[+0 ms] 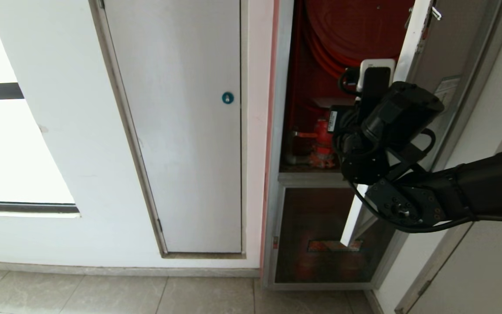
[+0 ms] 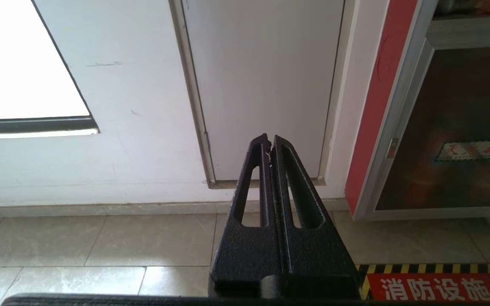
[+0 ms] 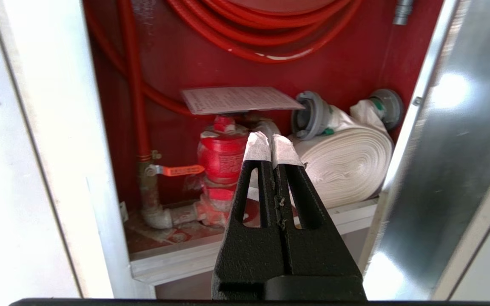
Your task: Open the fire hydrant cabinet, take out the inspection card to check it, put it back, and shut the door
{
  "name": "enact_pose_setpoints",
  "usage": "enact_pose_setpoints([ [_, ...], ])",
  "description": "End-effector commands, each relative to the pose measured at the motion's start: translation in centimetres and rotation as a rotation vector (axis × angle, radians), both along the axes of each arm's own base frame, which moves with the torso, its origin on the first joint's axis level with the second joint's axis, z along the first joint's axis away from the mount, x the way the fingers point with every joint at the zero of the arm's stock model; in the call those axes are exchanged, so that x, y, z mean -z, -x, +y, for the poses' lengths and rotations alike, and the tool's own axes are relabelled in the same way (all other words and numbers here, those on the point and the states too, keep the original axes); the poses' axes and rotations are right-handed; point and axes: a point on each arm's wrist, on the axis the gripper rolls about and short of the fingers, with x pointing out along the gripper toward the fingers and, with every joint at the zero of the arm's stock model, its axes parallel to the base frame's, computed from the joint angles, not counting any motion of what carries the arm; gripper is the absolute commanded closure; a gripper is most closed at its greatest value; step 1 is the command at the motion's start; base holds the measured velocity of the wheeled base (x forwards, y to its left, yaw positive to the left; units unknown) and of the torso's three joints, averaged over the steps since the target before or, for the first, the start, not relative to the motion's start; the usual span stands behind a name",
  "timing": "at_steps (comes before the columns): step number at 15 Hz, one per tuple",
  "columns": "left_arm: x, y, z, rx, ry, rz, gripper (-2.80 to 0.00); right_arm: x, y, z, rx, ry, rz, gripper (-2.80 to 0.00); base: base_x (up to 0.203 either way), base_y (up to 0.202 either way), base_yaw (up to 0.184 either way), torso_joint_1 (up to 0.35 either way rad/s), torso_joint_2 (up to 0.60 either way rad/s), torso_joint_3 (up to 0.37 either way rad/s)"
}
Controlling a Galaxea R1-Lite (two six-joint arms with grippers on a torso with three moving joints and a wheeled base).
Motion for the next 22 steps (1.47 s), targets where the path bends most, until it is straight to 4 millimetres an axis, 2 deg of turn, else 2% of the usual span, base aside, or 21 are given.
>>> enact_pose_setpoints([
  [1,0.2,0.0,0.0,0.000,0.000,0.006,0.00,-0.1,0.1,-0.1,0.006,-0.004,-0.005,0.00,0.000,0.000,0.000,0.000,0.00,0.000],
  [10,0.2,-0.1,0.0,0.000,0.000,0.007,0.00,0.6,-0.3,0.1,-0.006,0.012,0.013,0.00,0.000,0.000,0.000,0.000,0.00,0.000],
  [14,0.2,0.0,0.0,-0.001,0.000,0.006,0.00,0.9,-1.2,-1.2,0.034,0.016,0.020,0.00,0.000,0.000,0.000,0.000,0.00,0.000],
  [22,0.2,0.0,0.0,0.000,0.000,0.005,0.00,0.8,-1.3,-1.8,0.046,0.017,0.018,0.00,0.000,0.000,0.000,0.000,0.00,0.000],
])
